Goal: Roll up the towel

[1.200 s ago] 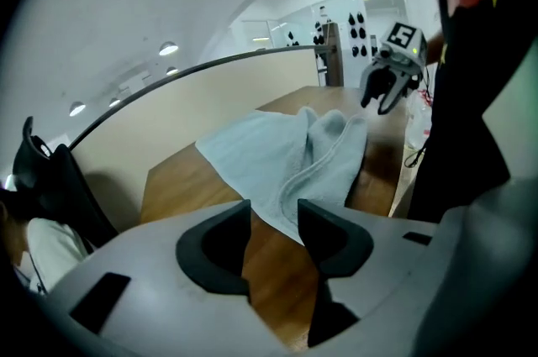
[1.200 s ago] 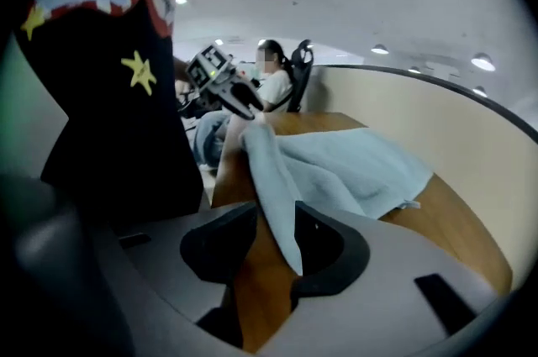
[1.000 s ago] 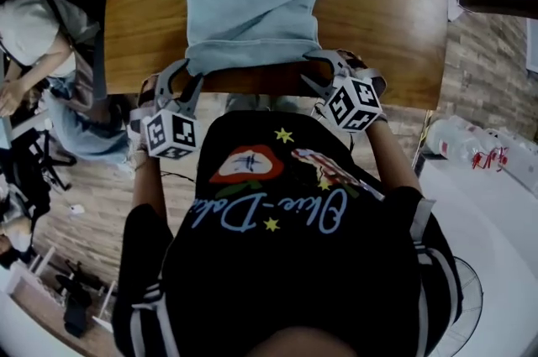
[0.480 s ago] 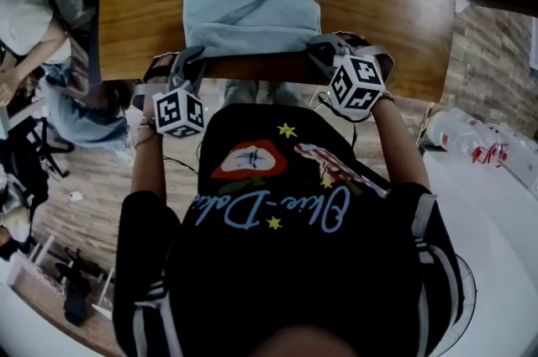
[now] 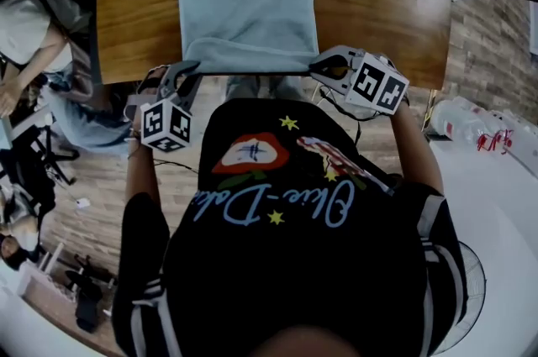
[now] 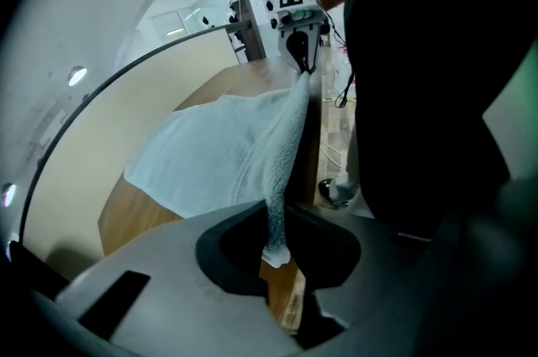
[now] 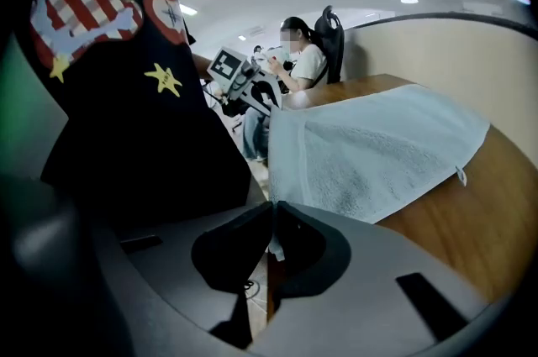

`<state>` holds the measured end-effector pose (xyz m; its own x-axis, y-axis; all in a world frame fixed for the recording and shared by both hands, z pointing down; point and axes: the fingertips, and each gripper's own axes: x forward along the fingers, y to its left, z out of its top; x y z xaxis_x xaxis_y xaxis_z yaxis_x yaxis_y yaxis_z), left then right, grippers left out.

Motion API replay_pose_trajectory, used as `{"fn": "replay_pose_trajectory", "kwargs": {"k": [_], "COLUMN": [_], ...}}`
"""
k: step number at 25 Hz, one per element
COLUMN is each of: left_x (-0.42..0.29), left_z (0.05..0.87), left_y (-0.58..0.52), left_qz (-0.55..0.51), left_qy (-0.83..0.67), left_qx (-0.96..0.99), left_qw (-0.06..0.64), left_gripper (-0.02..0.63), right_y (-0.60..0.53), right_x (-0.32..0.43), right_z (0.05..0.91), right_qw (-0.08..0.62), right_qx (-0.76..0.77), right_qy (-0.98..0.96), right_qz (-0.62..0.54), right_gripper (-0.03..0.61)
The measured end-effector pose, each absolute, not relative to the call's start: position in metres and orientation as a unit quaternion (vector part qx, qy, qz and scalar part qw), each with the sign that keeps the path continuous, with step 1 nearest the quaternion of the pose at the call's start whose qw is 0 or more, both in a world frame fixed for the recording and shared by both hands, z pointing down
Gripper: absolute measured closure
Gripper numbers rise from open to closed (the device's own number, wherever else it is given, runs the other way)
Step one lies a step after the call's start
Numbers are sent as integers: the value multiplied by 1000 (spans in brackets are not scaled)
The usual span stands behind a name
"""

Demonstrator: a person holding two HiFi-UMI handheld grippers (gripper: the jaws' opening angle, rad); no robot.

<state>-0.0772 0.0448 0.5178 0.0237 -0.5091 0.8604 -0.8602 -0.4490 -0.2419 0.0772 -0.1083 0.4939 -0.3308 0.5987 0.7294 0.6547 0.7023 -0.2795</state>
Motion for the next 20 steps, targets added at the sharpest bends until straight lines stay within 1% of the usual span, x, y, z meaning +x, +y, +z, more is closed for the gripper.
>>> {"fn": "replay_pose_trajectory", "kwargs": {"k": [5,10,17,20], "left_x": [-72,-81,-87,-92], "left_z": [509,508,517,518], "left_y": [55,54,45,40], "left_qz": [474,449,407,389], "left_qy": [-477,-493,-471,-458], "left_qx": [716,715,732,739], "left_qw": [187,208,277,304], "left_gripper": [571,571,571,571], "right_y": [-91,-112,-152,-164], "right_x": [89,66,27,13], "right_z": [470,464,477,485], "right_qw": [433,415,418,425], "right_qx": [-431,-405,-356,-337], "right_qy": [-790,-809,-827,-834], "right_qz": [50,96,116,102], "right_gripper": [563,561,561,561]}}
